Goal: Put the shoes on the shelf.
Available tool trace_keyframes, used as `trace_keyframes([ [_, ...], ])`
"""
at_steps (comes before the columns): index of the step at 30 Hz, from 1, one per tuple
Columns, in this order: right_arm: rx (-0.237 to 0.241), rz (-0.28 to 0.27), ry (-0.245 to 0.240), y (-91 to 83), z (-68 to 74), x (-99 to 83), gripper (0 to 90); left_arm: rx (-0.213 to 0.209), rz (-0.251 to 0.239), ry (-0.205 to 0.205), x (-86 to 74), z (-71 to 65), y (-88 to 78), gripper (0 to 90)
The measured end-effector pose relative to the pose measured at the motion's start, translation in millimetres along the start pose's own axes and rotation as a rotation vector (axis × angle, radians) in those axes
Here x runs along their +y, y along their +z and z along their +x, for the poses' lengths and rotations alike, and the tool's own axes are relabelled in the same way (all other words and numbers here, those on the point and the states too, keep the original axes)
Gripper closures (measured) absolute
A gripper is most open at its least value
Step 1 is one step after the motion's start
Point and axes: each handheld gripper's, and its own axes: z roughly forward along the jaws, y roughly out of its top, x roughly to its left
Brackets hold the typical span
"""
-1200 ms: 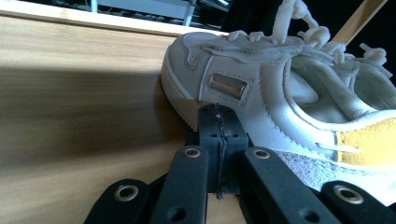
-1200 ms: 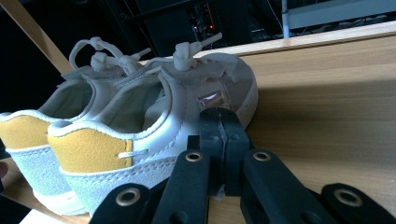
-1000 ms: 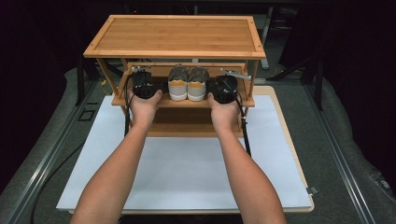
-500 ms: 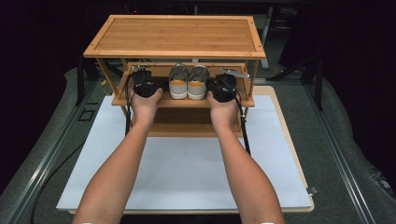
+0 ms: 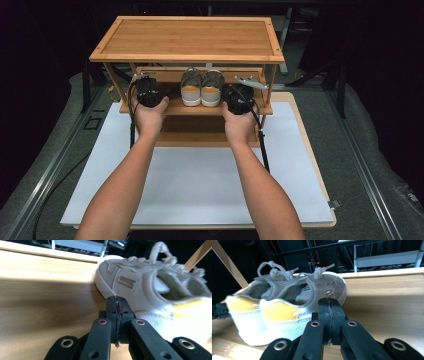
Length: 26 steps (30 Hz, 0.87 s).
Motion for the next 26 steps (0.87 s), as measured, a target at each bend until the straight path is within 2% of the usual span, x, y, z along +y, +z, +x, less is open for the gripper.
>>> trace_keyframes([
  [2, 0.001, -0.003, 0.004, -4.6, 0.9, -1.4, 90.0, -0.010, -0.005, 0.000, -1.5, -0.8, -3.8, 89.3],
  [3, -0.007, -0.010, 0.001, -7.0, 1.9, -2.8, 90.0, -0.029, -0.015, 0.004, -4.3, -3.2, -10.9, 89.3],
  [4, -0.008, -0.003, -0.005, -10.9, 3.1, -4.0, 90.0, -0.034, -0.013, 0.021, -5.7, -4.2, -15.2, 89.3],
  [6, 0.000, -0.024, -0.003, -18.2, 5.5, -7.7, 90.0, -0.055, -0.013, 0.029, -9.0, -7.2, -22.4, 89.4],
  [7, 0.017, -0.013, -0.005, -22.6, 6.2, -9.2, 90.0, -0.061, -0.019, 0.031, -11.2, -9.1, -26.1, 89.3],
  [9, 0.015, -0.011, -0.014, -29.3, 8.8, -12.7, 90.0, -0.070, -0.007, 0.061, -14.9, -14.9, -32.5, 89.4],
  [10, 0.036, -0.007, -0.022, -32.7, 9.8, -14.0, 90.0, -0.078, -0.012, 0.070, -16.9, -17.5, -35.9, 89.4],
  [14, 0.051, -0.004, -0.023, -46.2, 13.2, -21.7, 90.0, -0.108, -0.015, 0.099, -26.0, -24.2, -49.9, 89.3],
  [16, 0.056, -0.008, -0.035, -52.3, 13.2, -26.9, 89.9, -0.118, -0.010, 0.122, -32.7, -25.9, -56.8, 89.1],
  [18, 0.068, 0.016, -0.026, -59.2, 11.5, -33.8, 89.9, -0.118, -0.011, 0.137, -42.9, -24.2, -63.5, 89.0],
  [20, 0.070, 0.021, -0.046, -64.8, 9.1, -43.0, 89.8, -0.135, -0.002, 0.123, -55.6, -19.5, -67.8, 88.7],
  [22, 0.088, 0.043, -0.048, -70.4, 5.4, -54.9, 87.6, -0.138, 0.023, 0.134, -71.8, -16.0, -71.9, 85.1],
  [23, 0.084, 0.063, -0.070, -73.6, 4.3, -61.8, 83.8, -0.134, 0.031, 0.133, -79.3, -13.9, -73.3, 82.0],
  [25, 0.086, 0.076, -0.103, -78.6, 2.3, -77.0, 70.5, -0.133, 0.051, 0.130, -90.4, -9.4, -74.2, 71.0],
  [26, 0.086, 0.076, -0.103, -78.6, 2.3, -77.0, 70.5, -0.133, 0.051, 0.130, -90.4, -9.4, -74.2, 67.5],
])
